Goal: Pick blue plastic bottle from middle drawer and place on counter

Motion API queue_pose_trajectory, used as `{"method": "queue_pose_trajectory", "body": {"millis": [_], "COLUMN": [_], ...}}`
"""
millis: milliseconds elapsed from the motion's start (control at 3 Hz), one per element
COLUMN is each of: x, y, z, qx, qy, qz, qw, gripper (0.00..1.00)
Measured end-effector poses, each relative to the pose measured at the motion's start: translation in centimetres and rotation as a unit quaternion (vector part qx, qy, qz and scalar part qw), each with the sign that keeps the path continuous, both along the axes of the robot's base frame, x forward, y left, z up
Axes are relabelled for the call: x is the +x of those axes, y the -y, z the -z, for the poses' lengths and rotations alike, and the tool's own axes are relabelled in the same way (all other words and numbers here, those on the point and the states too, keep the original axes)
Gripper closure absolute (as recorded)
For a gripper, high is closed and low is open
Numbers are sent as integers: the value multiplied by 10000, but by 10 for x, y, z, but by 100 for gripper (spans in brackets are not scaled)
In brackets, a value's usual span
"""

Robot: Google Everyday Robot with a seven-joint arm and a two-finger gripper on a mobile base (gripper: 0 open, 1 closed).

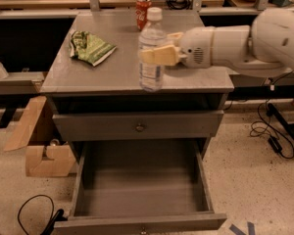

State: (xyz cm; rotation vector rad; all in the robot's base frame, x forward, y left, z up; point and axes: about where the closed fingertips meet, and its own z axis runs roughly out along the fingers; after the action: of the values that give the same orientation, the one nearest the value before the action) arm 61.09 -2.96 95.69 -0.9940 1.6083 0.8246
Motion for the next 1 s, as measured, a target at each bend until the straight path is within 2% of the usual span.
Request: {"method": "queue_pose_trajectory", "body": {"millis": [333, 667, 1000], "x": [42, 70, 88], "y": [-58, -104, -134], "z": [0, 17, 34], "qx": [282, 355, 246], "qy": [12, 71, 193], "qz": [34, -10, -67], "qw": [9996, 9993, 9995], "gripper": [100, 100, 100]}}
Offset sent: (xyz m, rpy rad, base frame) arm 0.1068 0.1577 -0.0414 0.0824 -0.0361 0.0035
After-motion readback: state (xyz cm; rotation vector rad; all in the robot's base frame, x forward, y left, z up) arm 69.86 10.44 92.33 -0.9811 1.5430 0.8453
